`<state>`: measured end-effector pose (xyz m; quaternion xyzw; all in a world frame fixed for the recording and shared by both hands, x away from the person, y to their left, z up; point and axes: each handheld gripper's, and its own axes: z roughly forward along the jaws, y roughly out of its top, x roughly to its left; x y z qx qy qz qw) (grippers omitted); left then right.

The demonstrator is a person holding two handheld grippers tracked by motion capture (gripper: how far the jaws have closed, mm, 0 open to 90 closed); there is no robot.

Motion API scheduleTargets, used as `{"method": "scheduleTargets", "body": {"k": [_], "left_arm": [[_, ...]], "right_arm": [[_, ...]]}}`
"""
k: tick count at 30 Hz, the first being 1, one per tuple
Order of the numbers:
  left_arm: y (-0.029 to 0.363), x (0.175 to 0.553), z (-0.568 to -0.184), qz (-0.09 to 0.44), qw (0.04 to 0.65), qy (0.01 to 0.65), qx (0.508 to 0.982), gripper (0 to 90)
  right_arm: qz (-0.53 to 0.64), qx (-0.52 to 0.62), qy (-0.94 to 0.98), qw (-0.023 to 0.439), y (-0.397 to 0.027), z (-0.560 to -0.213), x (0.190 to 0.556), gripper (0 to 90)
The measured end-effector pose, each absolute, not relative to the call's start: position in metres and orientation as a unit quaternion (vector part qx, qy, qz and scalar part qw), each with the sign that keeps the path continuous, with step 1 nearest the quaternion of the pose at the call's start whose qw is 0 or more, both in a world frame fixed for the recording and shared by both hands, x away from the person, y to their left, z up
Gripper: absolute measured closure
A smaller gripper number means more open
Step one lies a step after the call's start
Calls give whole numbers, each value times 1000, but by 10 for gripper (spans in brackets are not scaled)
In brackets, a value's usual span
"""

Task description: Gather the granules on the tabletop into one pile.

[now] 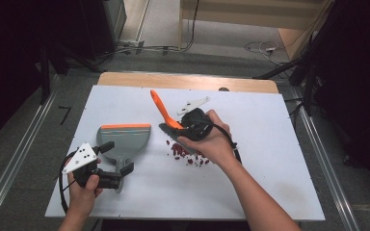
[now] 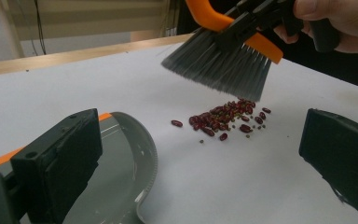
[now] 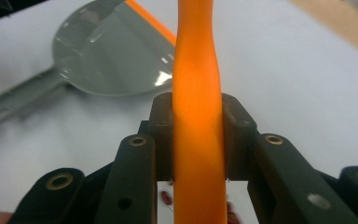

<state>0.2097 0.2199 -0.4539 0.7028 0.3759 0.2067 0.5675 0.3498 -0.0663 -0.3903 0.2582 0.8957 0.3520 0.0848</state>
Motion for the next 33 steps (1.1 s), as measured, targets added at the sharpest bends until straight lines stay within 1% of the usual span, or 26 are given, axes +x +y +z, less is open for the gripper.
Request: {"method": "scheduleTargets", "body": {"k": [5,9,11,13,17,19,22,33], "left_arm": [[221,209,-453,208,567,376,702,0],[223,209,-453,209,568,376,702,0],[224,209,-453,209,567,377,702,0],[224,209,-454,209,566,377,703,0],[222,209,-453,208,565,376,704,0],[222,209,-454,208,564,376,705,0],[221,209,-454,208,564,376,705,0],[220,209,-455,207,563,375,707,0]], "right_arm": [[338,320,885,7,-47,-405,350,690],[328,369,870,-15,-45,-423,354,690],[333,388,858,-48,-48,-432,358,690],[330,399,853,-65,-48,-440,360,690],[308,417,853,-56,-48,-452,367,690],[303,431,849,-48,-54,-456,372,690],[306,446,840,-50,-64,-461,377,687],[298,476,827,-9,-98,-462,379,678]]}}
